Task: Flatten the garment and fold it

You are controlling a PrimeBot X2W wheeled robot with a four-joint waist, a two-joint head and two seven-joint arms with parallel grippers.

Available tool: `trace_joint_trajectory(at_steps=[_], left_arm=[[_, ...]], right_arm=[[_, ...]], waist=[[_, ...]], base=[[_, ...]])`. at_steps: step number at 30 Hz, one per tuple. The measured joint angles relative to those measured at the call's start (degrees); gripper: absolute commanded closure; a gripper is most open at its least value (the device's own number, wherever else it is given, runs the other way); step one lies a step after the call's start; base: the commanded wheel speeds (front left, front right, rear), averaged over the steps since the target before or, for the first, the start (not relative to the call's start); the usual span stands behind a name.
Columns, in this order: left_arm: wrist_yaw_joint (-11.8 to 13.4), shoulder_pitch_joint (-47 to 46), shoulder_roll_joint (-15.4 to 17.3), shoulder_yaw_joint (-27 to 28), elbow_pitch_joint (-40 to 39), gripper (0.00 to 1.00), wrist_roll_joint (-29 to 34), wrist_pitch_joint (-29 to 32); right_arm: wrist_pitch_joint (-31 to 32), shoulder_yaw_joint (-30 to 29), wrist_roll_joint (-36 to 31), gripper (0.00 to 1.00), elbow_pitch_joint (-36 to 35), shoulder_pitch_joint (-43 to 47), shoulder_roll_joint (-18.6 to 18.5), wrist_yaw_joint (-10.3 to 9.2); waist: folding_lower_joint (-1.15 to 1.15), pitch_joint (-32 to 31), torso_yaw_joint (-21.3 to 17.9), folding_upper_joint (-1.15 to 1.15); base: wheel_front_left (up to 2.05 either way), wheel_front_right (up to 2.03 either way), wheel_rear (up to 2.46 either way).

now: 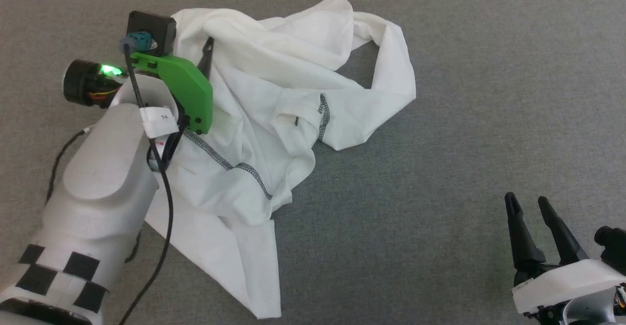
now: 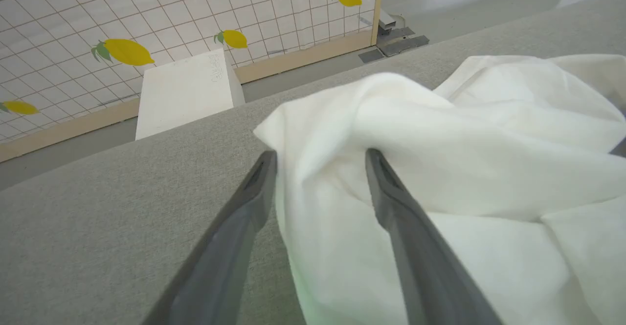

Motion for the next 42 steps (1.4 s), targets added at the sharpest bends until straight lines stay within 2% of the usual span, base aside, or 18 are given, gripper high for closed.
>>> trace_joint_trajectory(at_steps=[5, 10, 13, 16, 21, 23, 26, 32, 37, 38, 39, 40, 42], left_arm=[[-1.83, 0.25, -2.66, 0.36, -0.24, 0.0, -2.32, -3.11], [-1.03, 3.1, -2.66, 2.42, -7.33, 0.0, -3.52, -8.69], [1.76, 8.11, -2.37, 4.45, -14.84, 0.0, -4.5, -11.14], [6.17, 15.34, -0.56, 5.97, -22.69, 0.0, -5.55, -10.77], [15.91, 30.84, 3.81, 4.28, -32.68, 0.0, -5.87, 1.04], [18.17, 35.82, 3.72, 4.11, -35.38, 0.0, -7.32, 3.39], [19.89, 39.25, 2.92, 3.56, -36.79, 0.0, -8.75, 5.32], [19.84, 38.93, 1.45, 3.07, -31.93, 0.0, -11.55, 9.31], [17.11, 35.47, -0.2, 2.43, -25.6, 0.0, -13.7, 10.26], [16.36, 34.63, -0.63, 2.46, -24.07, 0.54, -13.93, 10.25], [15.66, 33.75, -1.12, 2.49, -22.29, 0.63, -14.19, 9.84], [15.01, 33.23, -1.13, 2.15, -21.23, 1.0, -13.94, 9.62], [13.4, 32.4, -1.72, 2.34, -19.53, 1.0, -14.38, 8.38]], right_arm=[[-0.34, -0.47, -0.05, 0.0, 0.56, -0.2, -0.01, 0.0], [-0.11, -0.97, -0.65, 0.0, 0.54, -0.24, 0.0, 0.0], [0.27, -0.98, -0.65, 0.0, 0.48, -0.05, 0.01, 0.0], [0.62, -0.86, -0.65, 0.0, 0.42, 0.55, 0.01, 0.0], [0.78, -0.93, -0.55, 0.0, 0.36, 1.81, -0.01, 0.0], [0.78, -0.9, -0.55, 0.0, 0.25, 2.1, 0.01, 0.0], [1.03, -0.88, -0.55, 0.0, -0.03, 2.11, 0.0, 0.0], [1.77, -0.94, -0.63, 0.0, -1.0, 2.06, 0.0, 0.0], [2.11, -0.97, -0.73, 0.0, -1.27, 1.67, 0.0, 0.0], [2.11, -1.03, -0.73, 0.0, -1.27, 1.64, 0.0, 0.0], [2.12, -1.08, -0.73, 0.0, -1.27, 1.64, 0.01, 0.0], [2.12, -1.08, -0.73, 0.0, -1.26, 1.63, 0.0, 0.0], [2.12, -1.27, -0.73, 0.0, -1.21, 1.63, 0.01, 0.0]], waist=[[0.0, 1.27, 0.48, 0.0], [0.0, 0.13, 1.75, 0.0], [0.0, -1.44, 2.82, 0.0], [0.0, -3.32, 4.37, 0.0], [0.0, -6.03, 7.13, 0.0], [0.0, -6.68, 8.09, 0.0], [0.0, -7.12, 9.34, 0.0], [0.0, -6.28, 9.94, 0.0], [0.0, -5.96, 9.06, 0.0], [0.0, -5.95, 8.84, 0.0], [0.0, -5.98, 8.6, 0.0], [0.0, -6.02, 8.45, 0.0], [0.0, -6.32, 8.17, 0.0]], base=[[0.0, 0.0, 0.0], [0.0, 0.0, 0.0], [0.0, 0.0, 0.0], [0.0, 0.0, 0.0], [0.0, 0.0, 0.0], [0.0, 0.0, 0.0], [0.0, 0.0, 0.0], [0.0, 0.0, 0.0], [0.0, 0.0, 0.0], [0.0, 0.0, 0.0], [0.0, 0.0, 0.0], [0.0, 0.0, 0.0], [0.0, 0.0, 0.0]])
